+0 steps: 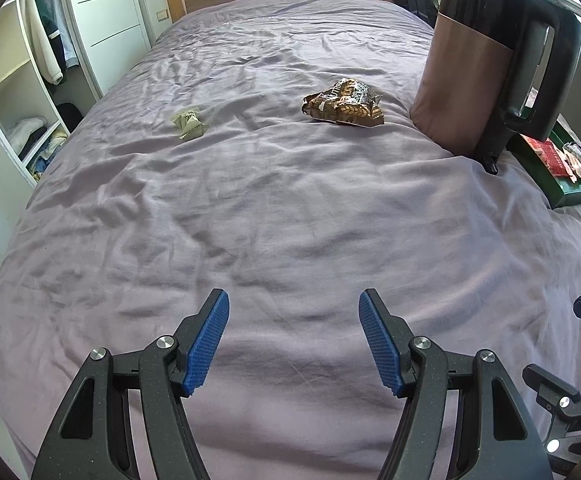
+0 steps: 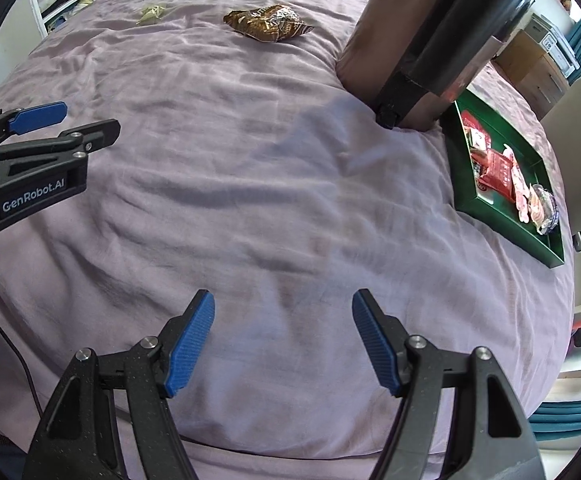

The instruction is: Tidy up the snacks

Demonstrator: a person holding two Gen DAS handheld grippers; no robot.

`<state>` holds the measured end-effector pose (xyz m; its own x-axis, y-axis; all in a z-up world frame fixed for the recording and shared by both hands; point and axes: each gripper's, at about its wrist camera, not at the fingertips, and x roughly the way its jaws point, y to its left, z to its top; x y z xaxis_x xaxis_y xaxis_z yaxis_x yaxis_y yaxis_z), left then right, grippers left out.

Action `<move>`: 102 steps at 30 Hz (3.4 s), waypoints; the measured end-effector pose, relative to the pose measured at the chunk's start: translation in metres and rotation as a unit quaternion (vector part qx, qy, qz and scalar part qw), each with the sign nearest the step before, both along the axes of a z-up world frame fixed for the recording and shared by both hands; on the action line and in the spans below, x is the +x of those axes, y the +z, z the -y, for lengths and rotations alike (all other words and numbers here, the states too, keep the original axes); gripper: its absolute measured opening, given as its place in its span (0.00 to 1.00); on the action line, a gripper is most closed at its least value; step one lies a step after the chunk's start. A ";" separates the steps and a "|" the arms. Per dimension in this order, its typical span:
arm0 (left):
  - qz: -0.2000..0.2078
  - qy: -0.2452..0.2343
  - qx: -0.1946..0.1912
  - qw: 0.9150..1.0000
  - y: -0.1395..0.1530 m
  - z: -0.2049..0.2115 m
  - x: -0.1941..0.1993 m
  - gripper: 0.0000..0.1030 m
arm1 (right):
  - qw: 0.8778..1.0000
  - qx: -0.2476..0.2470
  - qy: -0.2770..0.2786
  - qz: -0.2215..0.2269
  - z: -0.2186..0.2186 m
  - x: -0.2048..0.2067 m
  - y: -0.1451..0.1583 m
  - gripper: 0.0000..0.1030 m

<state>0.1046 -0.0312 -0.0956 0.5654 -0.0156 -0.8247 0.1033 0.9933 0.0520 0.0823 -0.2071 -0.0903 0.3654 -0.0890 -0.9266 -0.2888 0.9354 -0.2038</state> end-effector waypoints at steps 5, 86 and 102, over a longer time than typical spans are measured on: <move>-0.014 -0.009 0.000 1.000 -0.002 0.002 0.000 0.60 | 1.000 -0.004 -0.002 0.002 0.000 0.006 -0.003 1.00; -0.151 -0.403 -0.214 0.877 0.045 0.169 -0.095 0.64 | 0.983 -0.086 -0.159 0.042 0.132 0.010 0.002 1.00; -0.149 -0.407 -0.209 0.877 0.045 0.171 -0.097 0.65 | 0.983 -0.086 -0.158 0.042 0.132 0.010 0.003 1.00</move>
